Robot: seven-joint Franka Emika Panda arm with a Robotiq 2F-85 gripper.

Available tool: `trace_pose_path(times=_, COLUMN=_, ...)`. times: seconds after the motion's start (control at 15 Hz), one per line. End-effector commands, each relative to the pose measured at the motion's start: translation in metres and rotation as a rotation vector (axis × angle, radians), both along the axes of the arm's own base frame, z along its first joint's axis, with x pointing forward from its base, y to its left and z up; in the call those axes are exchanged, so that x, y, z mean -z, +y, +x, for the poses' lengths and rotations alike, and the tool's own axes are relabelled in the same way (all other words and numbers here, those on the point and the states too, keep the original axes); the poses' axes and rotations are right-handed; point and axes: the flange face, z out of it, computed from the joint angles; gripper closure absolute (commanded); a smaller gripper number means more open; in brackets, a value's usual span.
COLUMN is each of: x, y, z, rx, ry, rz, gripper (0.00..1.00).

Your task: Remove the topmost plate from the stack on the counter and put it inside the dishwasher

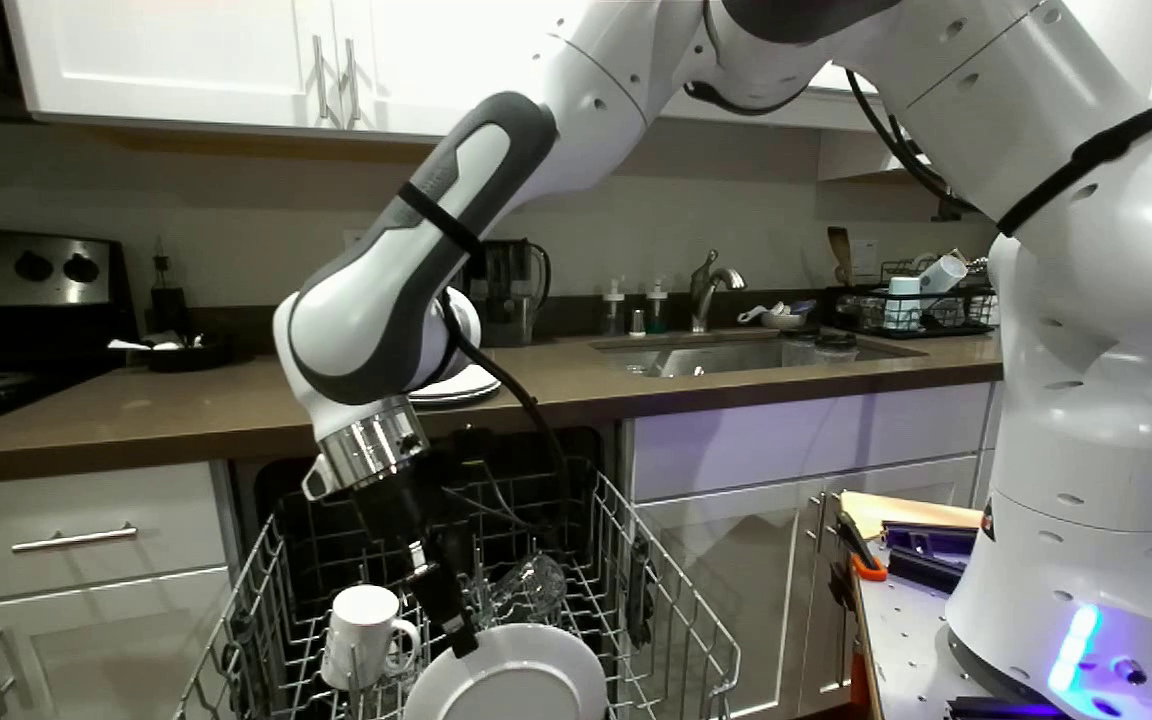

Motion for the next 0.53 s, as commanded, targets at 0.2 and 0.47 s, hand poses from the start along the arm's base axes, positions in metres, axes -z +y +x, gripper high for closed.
trace_pose_path(times=0.2, x=-0.0082, y=0.0009, z=0.0038, rx=-0.003, ry=0.025, rz=-0.052, gripper=0.26)
trace_pose_path(times=0.47, x=-0.0136, y=0.0, z=0.0043, rx=-0.001, ry=0.025, rz=-0.062, gripper=0.05)
